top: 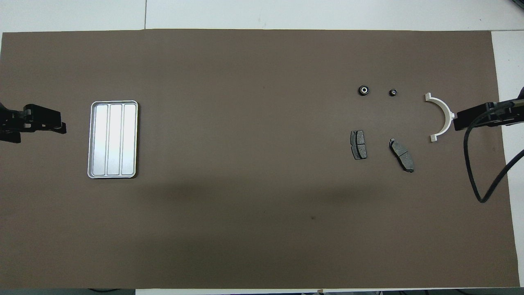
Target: Pick bearing gear from pile to tray
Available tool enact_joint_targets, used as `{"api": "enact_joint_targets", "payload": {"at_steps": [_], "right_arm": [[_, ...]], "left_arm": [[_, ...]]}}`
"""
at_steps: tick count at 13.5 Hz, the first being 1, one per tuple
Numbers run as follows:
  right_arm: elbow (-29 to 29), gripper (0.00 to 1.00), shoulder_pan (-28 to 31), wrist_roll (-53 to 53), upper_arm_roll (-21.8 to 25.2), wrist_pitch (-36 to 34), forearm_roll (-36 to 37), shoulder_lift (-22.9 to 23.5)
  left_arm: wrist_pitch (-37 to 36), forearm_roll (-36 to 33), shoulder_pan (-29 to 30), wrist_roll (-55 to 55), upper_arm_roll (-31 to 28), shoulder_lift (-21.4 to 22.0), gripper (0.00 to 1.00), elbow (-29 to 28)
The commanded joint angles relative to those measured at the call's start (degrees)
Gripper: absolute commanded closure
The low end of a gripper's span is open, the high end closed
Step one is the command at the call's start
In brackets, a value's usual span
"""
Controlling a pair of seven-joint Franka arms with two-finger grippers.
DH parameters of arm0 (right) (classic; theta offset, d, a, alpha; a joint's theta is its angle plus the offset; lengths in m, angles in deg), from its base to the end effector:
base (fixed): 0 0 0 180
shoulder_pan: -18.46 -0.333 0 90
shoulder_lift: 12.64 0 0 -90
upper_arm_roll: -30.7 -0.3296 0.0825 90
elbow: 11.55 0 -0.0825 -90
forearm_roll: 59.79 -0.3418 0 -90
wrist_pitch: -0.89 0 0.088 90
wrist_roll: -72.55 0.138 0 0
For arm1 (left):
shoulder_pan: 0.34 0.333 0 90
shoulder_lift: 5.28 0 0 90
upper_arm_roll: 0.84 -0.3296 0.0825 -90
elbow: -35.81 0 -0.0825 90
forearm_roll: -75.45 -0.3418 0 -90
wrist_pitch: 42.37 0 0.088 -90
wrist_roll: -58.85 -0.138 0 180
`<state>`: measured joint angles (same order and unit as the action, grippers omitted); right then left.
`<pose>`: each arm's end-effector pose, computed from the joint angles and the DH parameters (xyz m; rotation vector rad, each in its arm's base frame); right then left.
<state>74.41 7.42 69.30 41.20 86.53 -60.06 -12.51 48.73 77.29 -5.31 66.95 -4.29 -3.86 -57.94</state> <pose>0.5055 0.0056 0.6294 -3.1354 -0.1043 0.0121 0.5039 -0.0174 0.5933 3.1045 0.1799 -0.0377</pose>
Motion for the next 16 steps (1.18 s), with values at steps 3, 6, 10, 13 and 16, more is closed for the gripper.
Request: {"api": "enact_joint_targets", "payload": {"at_steps": [3, 6, 10, 13, 16], "right_arm": [[0.2, 0.0, 0.3, -1.7, -0.3, -0.5, 0.9, 0.0], [0.2, 0.0, 0.4, -1.7, -0.3, -0.5, 0.9, 0.1], [0.3, 0.0, 0.3, -1.6, -0.3, 1.0, 0.6, 1.2], [0.2, 0.0, 0.2, -1.5, -0.3, 4.7, 1.0, 5.0], [-0.2, 0.0, -0.2, -1.6, -0.3, 11.1, 1.2, 11.1]], "left_arm": [[-0.9, -0.5, 0.2, -0.1, 0.1, 1.0, 0.0, -0.4], [-0.8, -0.5, 0.2, -0.1, 0.1, 1.0, 0.0, -0.4], [-0.8, -0.5, 0.2, -0.1, 0.1, 1.0, 0.0, -0.4], [-0.9, -0.5, 0.2, -0.1, 0.1, 1.0, 0.0, -0.4], [-0.8, -0.5, 0.2, -0.1, 0.1, 1.0, 0.0, -0.4]]}}
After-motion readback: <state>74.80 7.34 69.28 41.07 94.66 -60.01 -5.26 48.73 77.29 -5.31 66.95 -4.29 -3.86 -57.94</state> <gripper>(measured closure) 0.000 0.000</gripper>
